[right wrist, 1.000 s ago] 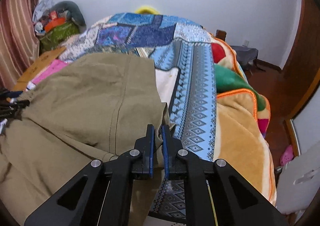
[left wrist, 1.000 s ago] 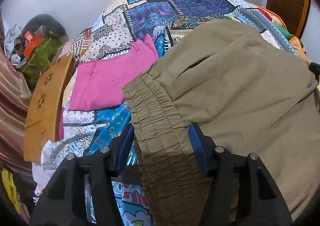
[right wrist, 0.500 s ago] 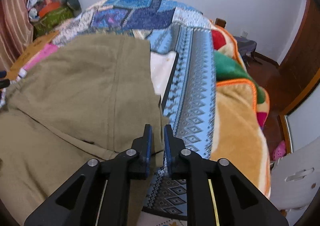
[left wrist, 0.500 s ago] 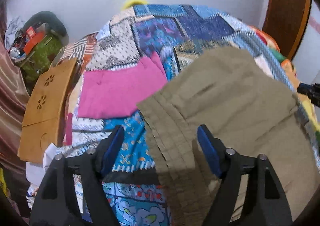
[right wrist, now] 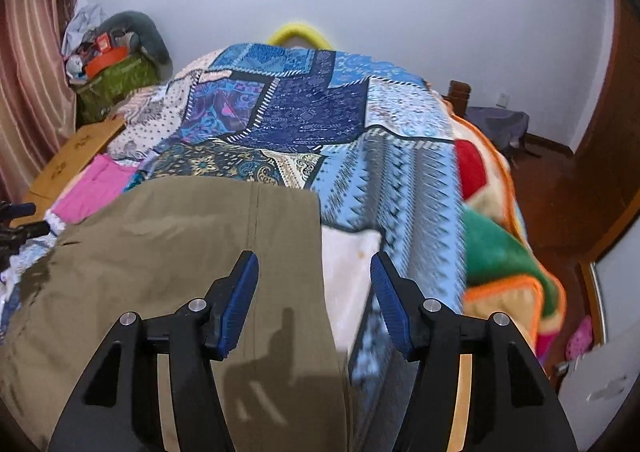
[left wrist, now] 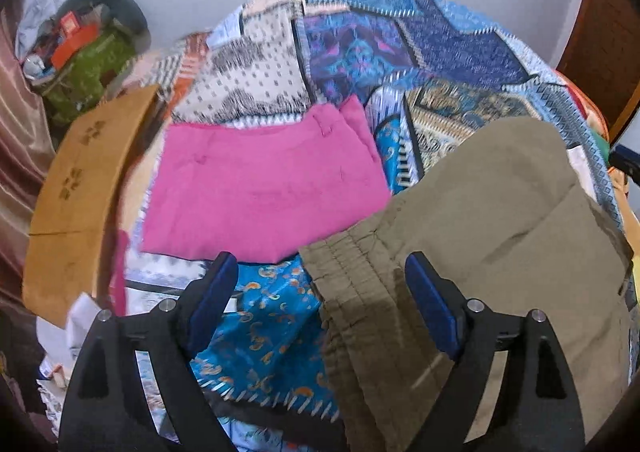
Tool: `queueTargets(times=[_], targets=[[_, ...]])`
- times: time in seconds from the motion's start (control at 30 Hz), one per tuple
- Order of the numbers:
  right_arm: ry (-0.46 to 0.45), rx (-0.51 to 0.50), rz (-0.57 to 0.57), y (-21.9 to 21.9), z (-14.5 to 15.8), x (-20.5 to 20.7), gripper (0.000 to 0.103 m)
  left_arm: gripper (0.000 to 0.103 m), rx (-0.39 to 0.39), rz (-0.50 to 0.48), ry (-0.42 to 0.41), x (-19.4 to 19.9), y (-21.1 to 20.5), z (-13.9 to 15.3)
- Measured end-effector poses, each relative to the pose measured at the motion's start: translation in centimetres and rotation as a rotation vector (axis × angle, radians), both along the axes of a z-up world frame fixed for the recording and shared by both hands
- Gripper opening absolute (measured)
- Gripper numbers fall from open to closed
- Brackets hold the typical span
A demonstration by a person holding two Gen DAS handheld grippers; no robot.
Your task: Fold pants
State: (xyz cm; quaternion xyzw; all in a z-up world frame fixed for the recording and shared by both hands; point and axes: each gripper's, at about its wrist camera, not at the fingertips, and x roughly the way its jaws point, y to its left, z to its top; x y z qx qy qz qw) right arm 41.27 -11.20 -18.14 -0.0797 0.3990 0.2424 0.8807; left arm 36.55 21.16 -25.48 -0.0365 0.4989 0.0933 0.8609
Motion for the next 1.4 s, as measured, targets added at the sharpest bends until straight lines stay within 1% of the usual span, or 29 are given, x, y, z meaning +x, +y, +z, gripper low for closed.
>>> queueTargets(times=[0.07,0.17,0.23,0.3,0.33,0.37,0.43,0.47,0.5,0.53,0.57,0.6,0.63,0.7,0.8,0.93,1.03,1.13,1.17,1.23,1.3,1.4], targets=[[0.012,0.001,0.006,0.9,-0.9,1.4,0.054,0.086,-0.006,-0.002,0.024,0.6,0.2,-1.1],[0.034,0.006,0.011,2.1,-2.3,3.1,0.054,0.087,-0.020,0.000,0.023,1.3,0.8,-2.1],[0.049,0.005,0.013,2.8,-3.2,4.2,0.054,0.090,-0.056,0.011,0.017,1.6,1.3,-2.5],[0.071,0.000,0.008,3.4,-4.2,5.3,0.054,0.090,-0.106,0.020,0.018,1.9,1.8,-3.0],[0.088,0.009,0.013,3.7,-4.7,5.9,0.053,0.090,-0.145,0.027,0.019,2.0,2.1,-3.4],[0.098,0.021,0.017,3.8,-5.0,6.2,0.052,0.090,-0.164,0.030,0.021,2.0,2.2,-3.6],[0.121,0.036,0.027,4.3,-5.7,6.6,0.037,0.090,-0.183,0.028,0.023,1.9,2.2,-4.1],[0.131,0.039,0.031,4.5,-5.9,6.8,0.034,0.090,-0.187,0.024,0.021,1.9,2.1,-4.3],[0.125,0.046,0.034,4.7,-6.1,6.6,0.032,0.088,-0.189,0.023,0.013,1.8,1.9,-4.3],[0.107,0.038,0.035,4.8,-6.1,6.4,0.029,0.080,-0.196,0.020,0.010,1.7,1.9,-4.3],[0.093,0.022,0.038,5.1,-6.1,6.3,0.027,0.074,-0.219,0.009,0.007,1.7,1.8,-4.2],[0.079,0.005,0.033,5.3,-6.0,6.2,0.020,0.061,-0.258,-0.007,0.007,1.7,1.7,-4.1],[0.082,-0.006,0.027,5.3,-6.0,6.2,0.016,0.056,-0.278,-0.016,0.009,1.6,1.7,-3.9],[0.067,-0.010,0.024,5.1,-5.8,6.0,0.014,0.052,-0.257,-0.020,0.007,1.7,1.4,-3.5],[0.029,-0.047,0.024,5.4,-5.5,5.6,0.012,0.049,-0.197,-0.036,0.005,1.6,0.8,-2.7],[-0.023,-0.092,0.016,5.7,-4.6,5.0,0.011,0.046,-0.106,-0.034,-0.034,1.2,0.6,-0.9],[-0.045,-0.081,0.003,5.1,-3.2,4.9,0.011,0.045,-0.057,-0.034,-0.073,0.9,0.3,1.1],[-0.081,-0.072,-0.006,4.9,-1.2,4.6,0.010,0.045,-0.017,-0.038,-0.108,0.7,-0.2,3.0],[-0.104,-0.073,-0.011,4.7,-0.2,4.4,0.010,0.045,-0.003,-0.040,-0.130,0.7,-0.4,4.2],[-0.141,-0.068,-0.022,4.5,1.4,4.0,0.010,0.044,0.004,-0.044,-0.157,0.7,-0.6,5.8],[-0.176,-0.051,-0.041,4.0,3.2,3.5,0.010,0.044,0.013,-0.050,-0.201,0.3,-1.1,8.1],[-0.216,-0.016,-0.069,2.9,6.1,2.6,0.010,0.043,0.041,-0.069,-0.251,-0.8,-2.0,10.7]])
